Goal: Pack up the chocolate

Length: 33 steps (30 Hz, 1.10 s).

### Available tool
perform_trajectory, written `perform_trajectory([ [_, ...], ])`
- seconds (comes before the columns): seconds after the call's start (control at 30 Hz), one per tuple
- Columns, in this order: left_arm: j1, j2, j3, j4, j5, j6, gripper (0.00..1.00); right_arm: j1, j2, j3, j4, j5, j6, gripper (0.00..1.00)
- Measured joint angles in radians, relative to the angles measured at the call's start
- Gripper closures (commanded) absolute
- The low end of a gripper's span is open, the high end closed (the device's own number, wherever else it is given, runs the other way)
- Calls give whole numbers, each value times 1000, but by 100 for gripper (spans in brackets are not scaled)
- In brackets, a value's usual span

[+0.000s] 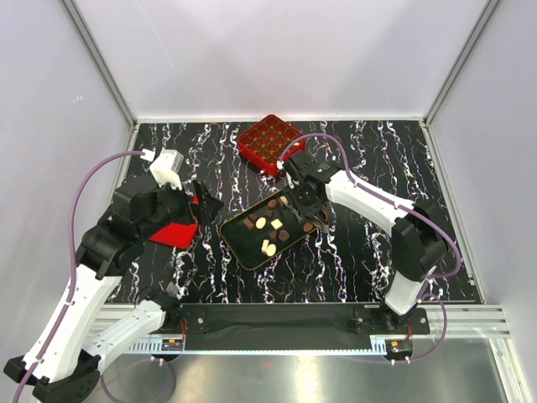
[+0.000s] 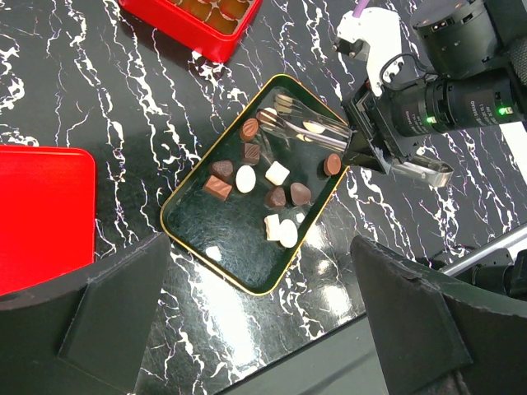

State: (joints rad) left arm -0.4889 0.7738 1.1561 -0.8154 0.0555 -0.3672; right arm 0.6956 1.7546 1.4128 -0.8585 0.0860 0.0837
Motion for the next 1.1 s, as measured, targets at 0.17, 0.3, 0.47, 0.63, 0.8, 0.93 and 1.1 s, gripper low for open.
perform_trajectory([
  [0.17,0,1,0,0,0,0,1,0,1,0,0,0,0,51],
  [0.3,0,3,0,0,0,1,1,0,3,0,0,0,-1,53],
  [0.47,0,8,0,-1,0,0,1,0,8,0,-4,2,-1,54],
  [0.63,0,7,0,-1,0,0,1,0,5,3,-22,3,0,56],
  [0.8,0,7,0,2,0,0,1,0,-29,9,-47,2,10,57],
  [0.93,0,8,-1,2,1,0,1,0,-63,45,-79,1,17,57],
  [1.1,0,8,-2,3,0,0,1,0,-73,135,-116,7,18,57],
])
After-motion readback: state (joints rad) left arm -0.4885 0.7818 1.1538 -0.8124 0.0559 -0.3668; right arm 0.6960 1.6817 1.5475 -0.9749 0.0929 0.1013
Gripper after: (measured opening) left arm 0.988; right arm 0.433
